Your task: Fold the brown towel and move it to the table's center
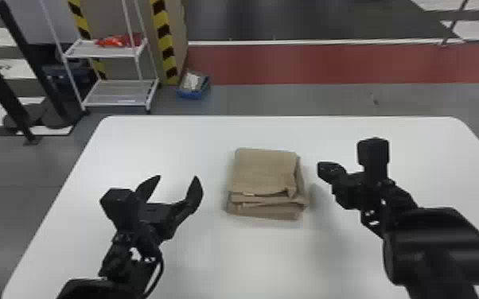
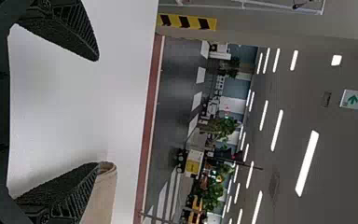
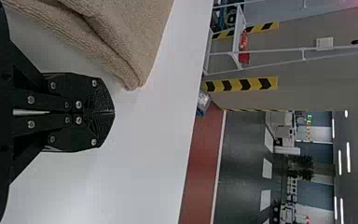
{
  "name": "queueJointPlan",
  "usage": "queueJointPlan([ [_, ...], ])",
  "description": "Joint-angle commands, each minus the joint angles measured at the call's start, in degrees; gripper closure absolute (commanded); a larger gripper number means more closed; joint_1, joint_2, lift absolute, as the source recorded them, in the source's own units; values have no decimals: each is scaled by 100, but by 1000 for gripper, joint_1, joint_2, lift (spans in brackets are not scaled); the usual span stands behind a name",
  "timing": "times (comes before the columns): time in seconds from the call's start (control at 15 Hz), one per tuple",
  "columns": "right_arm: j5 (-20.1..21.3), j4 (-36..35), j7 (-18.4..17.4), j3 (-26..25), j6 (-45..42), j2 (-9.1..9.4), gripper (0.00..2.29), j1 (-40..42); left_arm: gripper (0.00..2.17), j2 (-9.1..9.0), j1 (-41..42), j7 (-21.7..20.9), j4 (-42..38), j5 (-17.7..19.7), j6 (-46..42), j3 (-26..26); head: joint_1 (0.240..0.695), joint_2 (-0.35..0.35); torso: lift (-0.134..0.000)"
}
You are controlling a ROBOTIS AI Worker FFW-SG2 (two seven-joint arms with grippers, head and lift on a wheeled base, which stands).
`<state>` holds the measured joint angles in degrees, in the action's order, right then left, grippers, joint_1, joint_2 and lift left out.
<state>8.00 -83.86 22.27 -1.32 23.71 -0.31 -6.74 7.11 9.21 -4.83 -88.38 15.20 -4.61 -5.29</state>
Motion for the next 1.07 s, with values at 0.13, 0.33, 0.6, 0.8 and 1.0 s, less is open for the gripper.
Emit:
queueJointPlan([
  [0.13, -554, -2135, 339, 123, 103, -57, 2047, 1491, 73, -8, 2, 0, 14, 0, 0, -7, 695, 24, -97],
  [0.33, -510, -2539, 462, 650, 16, -57, 2047, 1694, 73, -8, 20, 0, 5, 0, 0, -7, 695, 70, -97],
  [0.6, -150, -1449, 445, 1222, 596, -40, 2047, 1026, 73, 1, 46, 0, -30, 0, 0, 2, 695, 130, -97],
  [0.8, 8, -1326, 436, 1222, 683, -48, 2047, 1078, 73, 27, 37, 0, -22, 0, 0, 11, 695, 162, -97],
  [1.0, 131, -1335, 427, 1055, 807, -66, 2047, 1087, 73, 27, 28, 0, -13, 0, 0, -42, 695, 160, -97],
])
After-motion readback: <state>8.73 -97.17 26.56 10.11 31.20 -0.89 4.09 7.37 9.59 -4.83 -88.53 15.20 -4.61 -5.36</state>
